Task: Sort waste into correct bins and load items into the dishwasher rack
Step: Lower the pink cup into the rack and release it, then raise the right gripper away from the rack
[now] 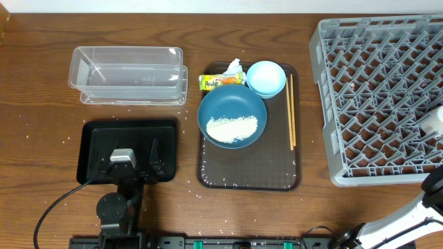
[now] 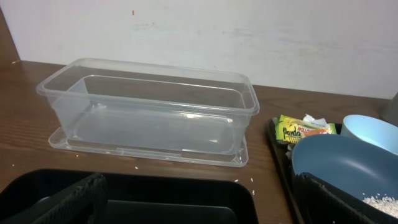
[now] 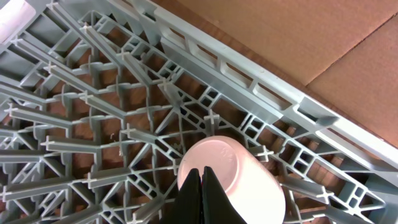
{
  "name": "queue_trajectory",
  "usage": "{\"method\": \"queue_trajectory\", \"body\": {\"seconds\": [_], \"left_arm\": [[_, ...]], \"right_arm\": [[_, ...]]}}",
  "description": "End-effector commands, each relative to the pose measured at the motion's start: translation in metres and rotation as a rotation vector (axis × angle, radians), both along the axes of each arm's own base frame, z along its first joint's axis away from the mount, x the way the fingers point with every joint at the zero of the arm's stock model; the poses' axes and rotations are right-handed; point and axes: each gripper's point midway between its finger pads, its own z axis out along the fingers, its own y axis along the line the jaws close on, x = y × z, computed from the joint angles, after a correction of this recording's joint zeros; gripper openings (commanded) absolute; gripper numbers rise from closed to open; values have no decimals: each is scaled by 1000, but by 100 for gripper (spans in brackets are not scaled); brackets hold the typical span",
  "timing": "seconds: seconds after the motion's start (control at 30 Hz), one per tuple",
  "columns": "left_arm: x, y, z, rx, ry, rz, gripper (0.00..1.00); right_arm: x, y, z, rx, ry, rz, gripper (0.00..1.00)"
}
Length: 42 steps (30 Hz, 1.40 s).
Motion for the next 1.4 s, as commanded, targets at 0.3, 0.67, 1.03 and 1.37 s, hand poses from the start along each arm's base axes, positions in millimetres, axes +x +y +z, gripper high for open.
{"method": "queue_trajectory", "body": {"seconds": [0.3, 0.67, 1.03, 1.37], "left_arm": [[0, -1, -16, 8, 38, -5, 98], [0, -1, -16, 8, 38, -5, 98], [0, -1, -16, 8, 38, -5, 98], [0, -1, -16, 8, 38, -5, 98]], "right_arm": [[-5, -4, -27, 27, 55, -11, 1], [0, -7, -23, 10, 32, -8, 1], [-13, -7, -41, 30, 107, -38, 1], [-47, -14, -43, -13, 250, -141, 1]]}}
